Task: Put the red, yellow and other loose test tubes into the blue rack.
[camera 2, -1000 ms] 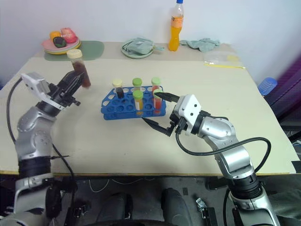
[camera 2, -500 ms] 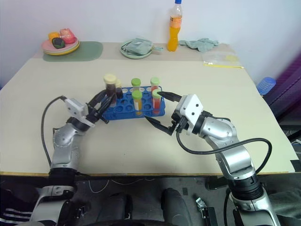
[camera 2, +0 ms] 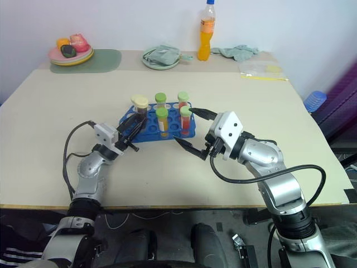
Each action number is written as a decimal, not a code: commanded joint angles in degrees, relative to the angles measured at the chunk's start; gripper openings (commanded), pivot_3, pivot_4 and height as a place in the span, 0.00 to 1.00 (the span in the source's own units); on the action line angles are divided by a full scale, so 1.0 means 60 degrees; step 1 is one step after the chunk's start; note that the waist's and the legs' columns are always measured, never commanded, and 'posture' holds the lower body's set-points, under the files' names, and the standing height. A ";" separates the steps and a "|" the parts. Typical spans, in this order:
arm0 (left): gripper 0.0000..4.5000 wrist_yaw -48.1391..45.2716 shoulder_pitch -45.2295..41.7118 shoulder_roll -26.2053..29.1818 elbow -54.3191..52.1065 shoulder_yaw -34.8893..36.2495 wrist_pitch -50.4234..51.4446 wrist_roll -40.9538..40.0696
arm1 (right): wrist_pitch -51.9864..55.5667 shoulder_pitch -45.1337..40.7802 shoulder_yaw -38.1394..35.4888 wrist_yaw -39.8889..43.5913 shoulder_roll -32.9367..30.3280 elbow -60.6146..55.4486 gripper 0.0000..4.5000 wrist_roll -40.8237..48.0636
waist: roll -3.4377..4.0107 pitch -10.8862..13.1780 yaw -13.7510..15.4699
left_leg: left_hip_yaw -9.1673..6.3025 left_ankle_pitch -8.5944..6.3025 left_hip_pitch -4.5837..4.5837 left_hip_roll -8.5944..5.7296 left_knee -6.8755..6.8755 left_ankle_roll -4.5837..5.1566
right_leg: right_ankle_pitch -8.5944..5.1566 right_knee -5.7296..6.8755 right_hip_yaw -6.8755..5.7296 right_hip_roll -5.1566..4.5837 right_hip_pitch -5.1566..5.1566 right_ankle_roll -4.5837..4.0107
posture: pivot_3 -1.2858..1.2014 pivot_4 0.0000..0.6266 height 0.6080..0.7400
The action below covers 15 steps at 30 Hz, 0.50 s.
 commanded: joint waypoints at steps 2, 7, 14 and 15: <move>0.15 -0.0039 -0.0098 -0.0143 0.0122 -0.0086 -0.0148 -0.0283 | -0.0287 -0.0020 -0.0224 0.0000 -0.0066 -0.0253 1.00 -0.0090 | 0.0000 0.0000 0.0000 | 0.0001 0.0000 -0.0001 0.0000 0.0000 0.0000 | 0.0000 -0.0001 0.0000 -0.0001 0.0000 0.0000 | 0.52 0.24 1.00; 0.15 -0.0086 -0.0012 -0.0228 0.0207 0.0040 0.0148 -0.0660 | -0.0419 0.0060 -0.0236 0.0015 -0.0058 -0.0245 1.00 -0.0181 | 0.0000 0.0000 0.0007 | 0.0000 0.0000 -0.0003 -0.0001 0.0000 0.0000 | -0.0001 -0.0004 0.0000 -0.0001 0.0000 0.0000 | 0.52 0.24 1.00; 0.38 -0.0717 0.0307 -0.0020 -0.0182 0.0001 0.0833 -0.1292 | -0.0568 0.0110 -0.0228 0.0022 -0.0045 -0.0183 1.00 -0.0261 | 0.0000 0.0000 -0.0001 | -0.0002 0.0000 -0.0002 -0.0001 0.0000 0.0000 | -0.0001 -0.0004 0.0000 -0.0001 0.0001 -0.0001 | 0.52 0.24 1.00; 0.47 -0.0778 0.0344 0.0009 -0.0253 0.0013 0.0829 -0.1338 | -0.0587 0.0113 -0.0225 0.0023 -0.0038 -0.0165 1.00 -0.0275 | 0.0000 0.0000 -0.0007 | -0.0001 0.0000 -0.0001 0.0000 -0.0001 0.0001 | -0.0001 -0.0004 0.0000 -0.0001 0.0001 -0.0001 | 0.52 0.24 1.00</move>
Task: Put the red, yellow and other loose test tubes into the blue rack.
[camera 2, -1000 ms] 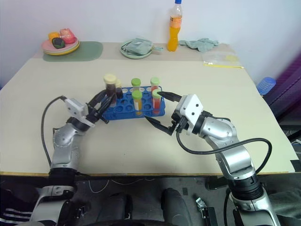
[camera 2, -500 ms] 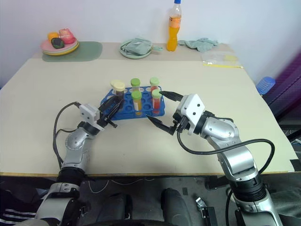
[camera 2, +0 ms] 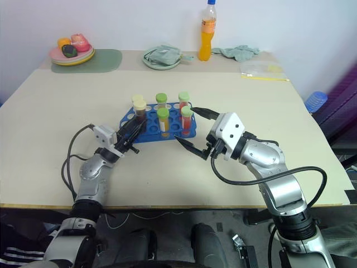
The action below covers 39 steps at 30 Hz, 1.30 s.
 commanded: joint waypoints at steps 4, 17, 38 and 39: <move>0.94 -0.0288 0.0170 0.0158 -0.0671 0.0070 0.0000 -0.0274 | -0.0299 0.0008 -0.0171 0.0018 -0.0016 -0.0119 1.00 -0.0064 | 0.0000 0.0000 -0.0004 | -0.0006 0.0000 0.0003 0.0002 -0.0003 0.0000 | -0.0002 0.0002 -0.0003 0.0004 0.0000 -0.0003 | 0.52 0.24 1.00; 1.00 -0.1802 0.1996 0.3398 -0.4688 0.1150 0.4192 -0.2894 | -0.0405 0.0872 -0.0872 0.0769 -0.0625 0.0139 1.00 0.0353 | 0.0007 0.0005 0.0007 | -0.0001 -0.0002 0.0025 0.0011 -0.0018 0.0001 | -0.0023 0.0002 -0.0001 -0.0001 0.0008 -0.0038 | 0.52 0.24 1.00; 1.00 -0.5014 0.1674 0.6031 -0.4377 0.1593 0.6748 -0.3482 | -0.1244 0.2563 -0.3107 0.1521 -0.1882 0.1361 1.00 0.0513 | 0.0031 0.0022 -0.0036 | 0.0021 -0.0004 0.0053 0.0012 -0.0034 0.0003 | -0.0035 -0.0004 0.0014 0.0005 0.0012 -0.0050 | 0.52 0.24 1.00; 1.00 -0.5037 0.1659 0.6002 -0.4332 0.1614 0.6705 -0.3458 | -0.1248 0.2553 -0.3053 0.1507 -0.1859 0.1360 1.00 0.0479 | 0.0031 0.0022 -0.0028 | 0.0021 -0.0004 0.0054 0.0012 -0.0034 0.0003 | -0.0035 -0.0005 0.0015 0.0005 0.0012 -0.0050 | 0.52 0.24 1.00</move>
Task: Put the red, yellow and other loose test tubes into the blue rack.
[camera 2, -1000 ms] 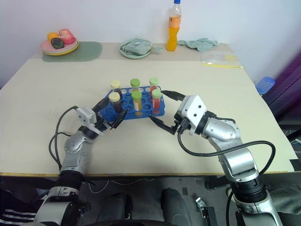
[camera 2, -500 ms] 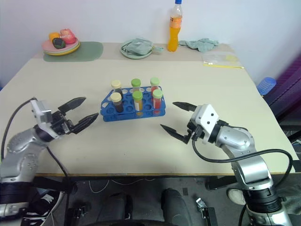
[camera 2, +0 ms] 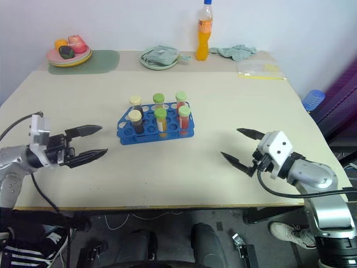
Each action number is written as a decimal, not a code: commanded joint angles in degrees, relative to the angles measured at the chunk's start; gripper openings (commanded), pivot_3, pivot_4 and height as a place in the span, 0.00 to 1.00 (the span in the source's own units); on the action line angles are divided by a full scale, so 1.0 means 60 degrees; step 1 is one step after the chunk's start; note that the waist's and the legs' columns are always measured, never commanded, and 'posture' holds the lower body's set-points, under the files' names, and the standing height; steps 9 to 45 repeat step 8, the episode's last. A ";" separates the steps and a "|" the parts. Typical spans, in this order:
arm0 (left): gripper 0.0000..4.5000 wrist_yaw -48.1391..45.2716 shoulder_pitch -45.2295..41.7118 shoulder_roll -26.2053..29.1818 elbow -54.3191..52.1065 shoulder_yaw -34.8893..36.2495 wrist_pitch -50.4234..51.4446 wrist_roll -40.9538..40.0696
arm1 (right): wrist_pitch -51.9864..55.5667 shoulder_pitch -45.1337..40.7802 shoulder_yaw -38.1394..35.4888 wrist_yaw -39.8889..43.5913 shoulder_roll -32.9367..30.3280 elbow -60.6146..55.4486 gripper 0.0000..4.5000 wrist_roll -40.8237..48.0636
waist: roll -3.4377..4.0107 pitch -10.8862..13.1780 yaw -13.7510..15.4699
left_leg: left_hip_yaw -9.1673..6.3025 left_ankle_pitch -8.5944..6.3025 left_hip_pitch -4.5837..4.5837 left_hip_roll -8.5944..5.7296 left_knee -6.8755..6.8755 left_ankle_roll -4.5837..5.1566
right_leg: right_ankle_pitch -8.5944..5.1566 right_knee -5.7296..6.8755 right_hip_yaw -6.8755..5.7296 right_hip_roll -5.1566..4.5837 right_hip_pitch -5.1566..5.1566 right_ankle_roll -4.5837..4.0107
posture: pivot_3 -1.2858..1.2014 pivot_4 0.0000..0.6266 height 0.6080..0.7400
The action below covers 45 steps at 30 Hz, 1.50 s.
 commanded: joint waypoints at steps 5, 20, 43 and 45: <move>1.00 0.0383 0.0152 -0.0304 -0.0576 0.0233 -0.0162 0.0197 | -0.0477 -0.0174 -0.0188 0.0216 -0.0249 0.0377 1.00 -0.0117 | 0.0000 0.0000 0.0016 | 0.0005 0.0000 -0.0003 -0.0002 0.0000 0.0000 | 0.0000 -0.0004 0.0004 -0.0005 0.0001 0.0000 | 0.52 0.24 1.00; 1.00 0.0662 0.0288 -0.0544 -0.0852 0.0283 -0.0153 0.0172 | -0.0378 -0.0434 -0.0296 0.0323 -0.0442 0.0595 1.00 -0.0004 | 0.0002 0.0002 0.0022 | 0.0005 0.0000 -0.0003 -0.0002 0.0000 0.0000 | 0.0000 -0.0003 0.0004 -0.0005 0.0001 0.0000 | 0.52 0.24 1.00; 1.00 0.0662 0.0288 -0.0544 -0.0852 0.0283 -0.0153 0.0172 | -0.0378 -0.0434 -0.0296 0.0323 -0.0442 0.0595 1.00 -0.0004 | 0.0002 0.0002 0.0022 | 0.0005 0.0000 -0.0003 -0.0002 0.0000 0.0000 | 0.0000 -0.0003 0.0004 -0.0005 0.0001 0.0000 | 0.52 0.24 1.00; 1.00 0.0662 0.0288 -0.0544 -0.0852 0.0283 -0.0153 0.0172 | -0.0378 -0.0434 -0.0296 0.0323 -0.0442 0.0595 1.00 -0.0004 | 0.0002 0.0002 0.0022 | 0.0005 0.0000 -0.0003 -0.0002 0.0000 0.0000 | 0.0000 -0.0003 0.0004 -0.0005 0.0001 0.0000 | 0.52 0.24 1.00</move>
